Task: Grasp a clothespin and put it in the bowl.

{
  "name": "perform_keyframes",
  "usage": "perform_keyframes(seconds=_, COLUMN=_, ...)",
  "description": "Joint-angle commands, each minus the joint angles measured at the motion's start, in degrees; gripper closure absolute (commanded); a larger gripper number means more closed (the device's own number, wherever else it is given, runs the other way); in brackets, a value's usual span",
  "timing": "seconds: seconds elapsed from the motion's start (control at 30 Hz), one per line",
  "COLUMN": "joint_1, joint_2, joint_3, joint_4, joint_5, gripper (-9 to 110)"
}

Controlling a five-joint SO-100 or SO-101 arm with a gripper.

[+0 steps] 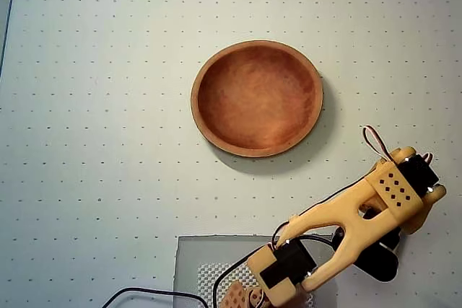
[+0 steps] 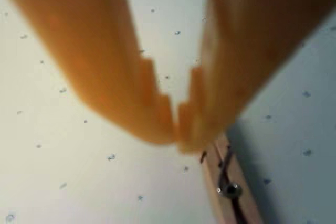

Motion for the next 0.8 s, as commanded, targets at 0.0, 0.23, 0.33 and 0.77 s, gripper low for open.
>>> perform_keyframes(seconds=0.0, joint_1=0.8, joint_2=-0.4, joint_3=-4.0, joint_4=0.5, joint_5=-1.2, gripper=104)
perform_keyframes(seconds=0.23, joint_1=-0.6, joint_2=-3.8, joint_3=-5.9, joint_4=1.4, joint_5=-5.0, gripper=104)
perform_keyframes(seconds=0.33, joint_1=-0.8, joint_2=-4.0, joint_3=-8.2, joint_4=1.4, joint_5=-6.6, gripper=104)
perform_keyframes(seconds=0.77, joint_1=-5.3, joint_2=-16.2, joint_3=-25.6, joint_4=1.5, joint_5=-12.4, gripper=104)
